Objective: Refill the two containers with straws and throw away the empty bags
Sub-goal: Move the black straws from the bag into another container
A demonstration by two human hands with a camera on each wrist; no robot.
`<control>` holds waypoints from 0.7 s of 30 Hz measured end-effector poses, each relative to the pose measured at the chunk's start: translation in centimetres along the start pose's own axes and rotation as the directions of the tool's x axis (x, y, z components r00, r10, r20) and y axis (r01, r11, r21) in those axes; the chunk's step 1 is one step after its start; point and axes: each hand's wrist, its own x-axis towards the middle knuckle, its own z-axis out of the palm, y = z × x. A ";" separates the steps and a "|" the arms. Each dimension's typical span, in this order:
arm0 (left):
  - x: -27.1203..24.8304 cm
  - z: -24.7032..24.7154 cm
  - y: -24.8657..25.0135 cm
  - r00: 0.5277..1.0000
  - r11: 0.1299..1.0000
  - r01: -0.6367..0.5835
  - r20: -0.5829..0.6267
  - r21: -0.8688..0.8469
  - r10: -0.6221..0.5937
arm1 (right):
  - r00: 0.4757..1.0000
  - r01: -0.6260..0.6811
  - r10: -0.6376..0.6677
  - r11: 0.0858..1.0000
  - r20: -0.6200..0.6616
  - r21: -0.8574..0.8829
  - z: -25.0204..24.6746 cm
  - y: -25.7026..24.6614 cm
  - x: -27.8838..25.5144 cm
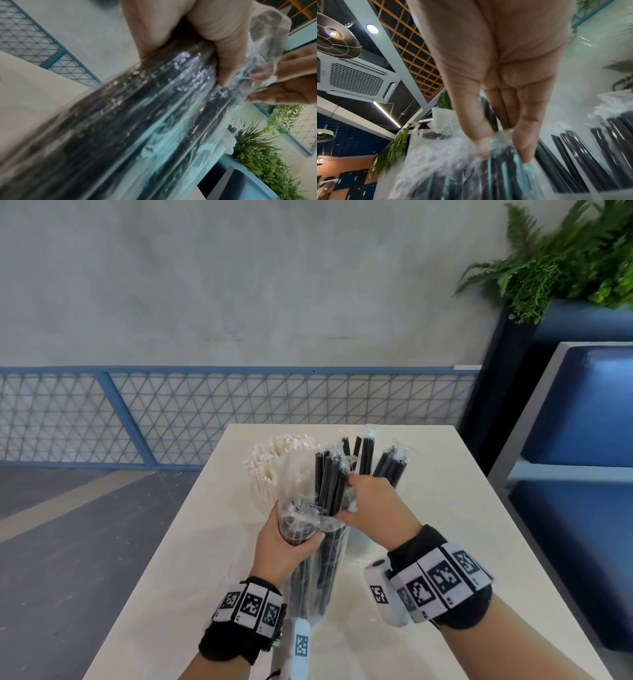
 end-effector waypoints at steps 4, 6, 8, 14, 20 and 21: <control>-0.2 -0.2 0.0 1.000 0.999 -0.006 -0.002 -0.047 0.006 | 0.995 -0.042 0.017 0.966 0.100 0.255 0.4 0.2 0.2; -0.2 -0.6 -0.1 1.000 0.998 0.007 0.017 -0.064 -0.006 | 0.990 -0.089 0.036 0.905 0.133 0.416 0.6 0.5 0.1; -0.1 -0.8 -0.3 0.998 0.998 0.013 0.057 -0.055 -0.010 | 0.979 -0.146 0.051 0.848 0.196 0.509 0.9 0.9 0.1; 0.0 -1.3 -0.3 0.997 0.997 -0.003 0.081 -0.073 0.009 | 0.953 -0.205 0.011 0.761 0.303 0.615 2.0 1.6 -0.2; 0.1 -1.2 -0.1 0.995 0.997 -0.024 0.093 -0.068 0.031 | 0.979 -0.205 0.136 0.676 0.153 0.707 4.5 0.8 -0.4; 0.1 -1.1 0.0 0.995 0.997 -0.021 0.096 -0.068 0.028 | 0.976 -0.214 0.176 0.670 0.129 0.710 4.9 0.6 -0.2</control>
